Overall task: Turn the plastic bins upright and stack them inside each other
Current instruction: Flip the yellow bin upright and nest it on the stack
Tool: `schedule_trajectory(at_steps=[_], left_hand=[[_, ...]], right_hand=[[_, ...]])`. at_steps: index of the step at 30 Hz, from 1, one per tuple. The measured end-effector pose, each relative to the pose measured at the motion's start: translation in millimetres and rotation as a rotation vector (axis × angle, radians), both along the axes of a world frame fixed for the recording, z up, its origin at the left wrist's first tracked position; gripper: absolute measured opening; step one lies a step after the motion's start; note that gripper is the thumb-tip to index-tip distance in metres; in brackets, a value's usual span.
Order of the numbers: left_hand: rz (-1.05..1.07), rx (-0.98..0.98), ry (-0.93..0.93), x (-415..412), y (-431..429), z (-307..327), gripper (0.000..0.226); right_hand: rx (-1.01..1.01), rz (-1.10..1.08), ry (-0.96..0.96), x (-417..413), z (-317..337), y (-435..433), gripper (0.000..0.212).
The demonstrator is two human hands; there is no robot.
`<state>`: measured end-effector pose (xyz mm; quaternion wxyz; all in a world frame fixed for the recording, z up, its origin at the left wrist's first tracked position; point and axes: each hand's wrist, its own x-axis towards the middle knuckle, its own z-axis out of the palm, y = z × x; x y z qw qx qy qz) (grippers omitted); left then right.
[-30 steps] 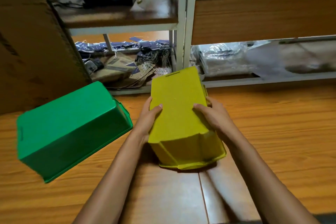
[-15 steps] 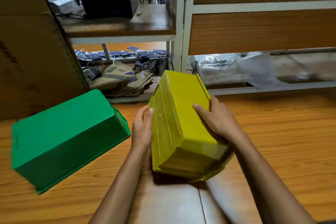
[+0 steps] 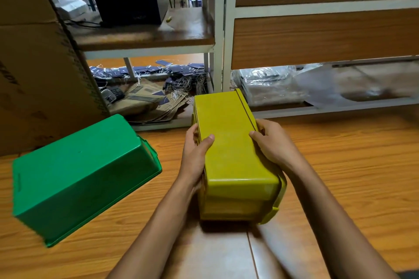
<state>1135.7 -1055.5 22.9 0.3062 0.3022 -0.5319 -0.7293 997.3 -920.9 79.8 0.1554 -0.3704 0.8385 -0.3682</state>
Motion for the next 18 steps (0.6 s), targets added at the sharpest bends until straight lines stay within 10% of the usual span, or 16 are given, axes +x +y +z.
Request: schedule_trajectory(at_steps=[6, 12, 18], left_hand=[[-0.053, 0.136, 0.005, 10, 21, -25, 0.039], [0.155, -0.373, -0.190, 17, 5, 3, 0.045], [0.068, -0.129, -0.158, 27, -12, 31, 0.064]], right_hand=[[0.039, 0.019, 0.116, 13, 12, -14, 0.025], [0.013, -0.001, 0.111, 40, 19, -27, 0.033], [0.013, 0.067, 0.094, 49, -6, -31, 0.034]])
